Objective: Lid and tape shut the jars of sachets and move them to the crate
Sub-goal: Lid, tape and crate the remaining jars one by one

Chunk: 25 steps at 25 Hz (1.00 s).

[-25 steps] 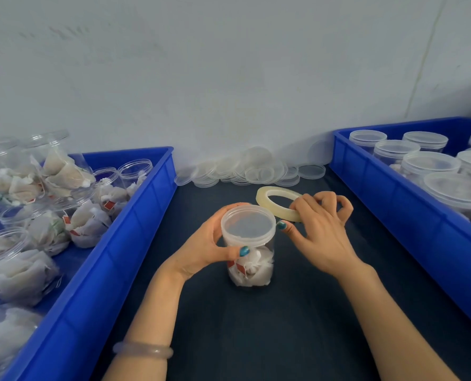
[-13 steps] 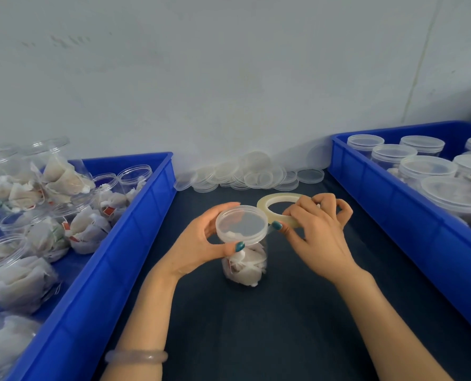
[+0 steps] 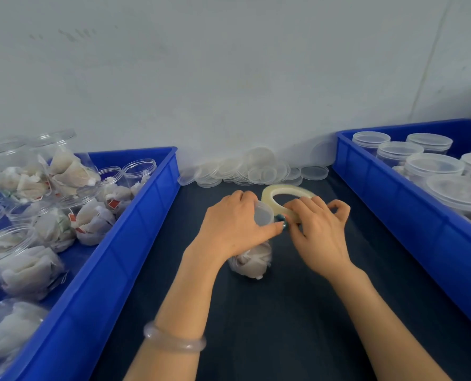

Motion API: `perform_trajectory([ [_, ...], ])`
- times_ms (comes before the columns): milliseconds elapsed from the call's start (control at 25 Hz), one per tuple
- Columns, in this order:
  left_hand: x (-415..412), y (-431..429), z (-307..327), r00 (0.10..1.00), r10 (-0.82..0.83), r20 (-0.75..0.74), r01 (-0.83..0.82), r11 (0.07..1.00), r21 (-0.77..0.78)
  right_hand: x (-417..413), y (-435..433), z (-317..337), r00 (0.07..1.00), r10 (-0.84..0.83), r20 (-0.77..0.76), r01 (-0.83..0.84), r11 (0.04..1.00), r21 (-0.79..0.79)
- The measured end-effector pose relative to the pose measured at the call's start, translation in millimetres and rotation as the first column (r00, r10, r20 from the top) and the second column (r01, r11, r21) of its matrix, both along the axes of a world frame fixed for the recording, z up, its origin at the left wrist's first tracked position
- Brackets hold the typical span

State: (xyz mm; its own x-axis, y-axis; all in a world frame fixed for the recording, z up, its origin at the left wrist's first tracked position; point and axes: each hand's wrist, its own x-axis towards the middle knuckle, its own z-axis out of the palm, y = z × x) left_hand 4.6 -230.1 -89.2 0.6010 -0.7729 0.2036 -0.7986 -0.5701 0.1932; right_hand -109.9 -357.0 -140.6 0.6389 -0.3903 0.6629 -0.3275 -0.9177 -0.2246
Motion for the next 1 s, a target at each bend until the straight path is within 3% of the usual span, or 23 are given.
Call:
perform_trajectory([
  [160, -0.5, 3.0, -5.4, 0.998, -0.046, 0.04, 0.05, 0.993, -0.104, 12.6, 10.4, -2.3, 0.994, -0.101, 0.032, 0.098, 0.992, 0.076],
  [360, -2.4, 0.6, 5.0, 0.999, -0.047, 0.022, 0.049, 0.995, -0.087, 34.6, 16.8, -3.8, 0.977, -0.212, 0.023, 0.209, 0.973, 0.102],
  [480, -23.6, 9.2, -3.0, 0.987, -0.162, 0.019, 0.163, 0.978, -0.129, 48.8, -26.2, 11.7, 0.902, -0.418, -0.108, 0.43, 0.847, 0.312],
  [520, -29.1, 12.5, -4.3, 0.985, -0.174, -0.018, 0.17, 0.975, -0.14, 49.1, -39.0, 20.0, 0.903, -0.411, -0.127, 0.428, 0.828, 0.363],
  [600, -30.4, 11.5, -3.9, 0.983, -0.167, -0.071, 0.155, 0.977, -0.147, 48.3, -49.5, 18.8, 0.947, -0.306, -0.1, 0.322, 0.909, 0.264],
  [680, -28.3, 8.5, -0.5, 0.984, -0.166, -0.065, 0.157, 0.98, -0.125, 41.2, -39.0, 7.8, 0.971, -0.171, -0.168, 0.211, 0.944, 0.255],
  [840, -32.3, 1.4, -2.7, 0.991, -0.098, -0.096, 0.082, 0.983, -0.164, 16.7, -20.3, -35.0, 0.888, -0.067, -0.455, 0.165, 0.97, 0.178],
  [1000, -34.5, -14.3, 4.6, 0.98, 0.067, -0.187, -0.097, 0.983, -0.157, 6.7, -9.2, -46.1, 0.844, 0.051, -0.534, 0.024, 0.991, 0.133],
])
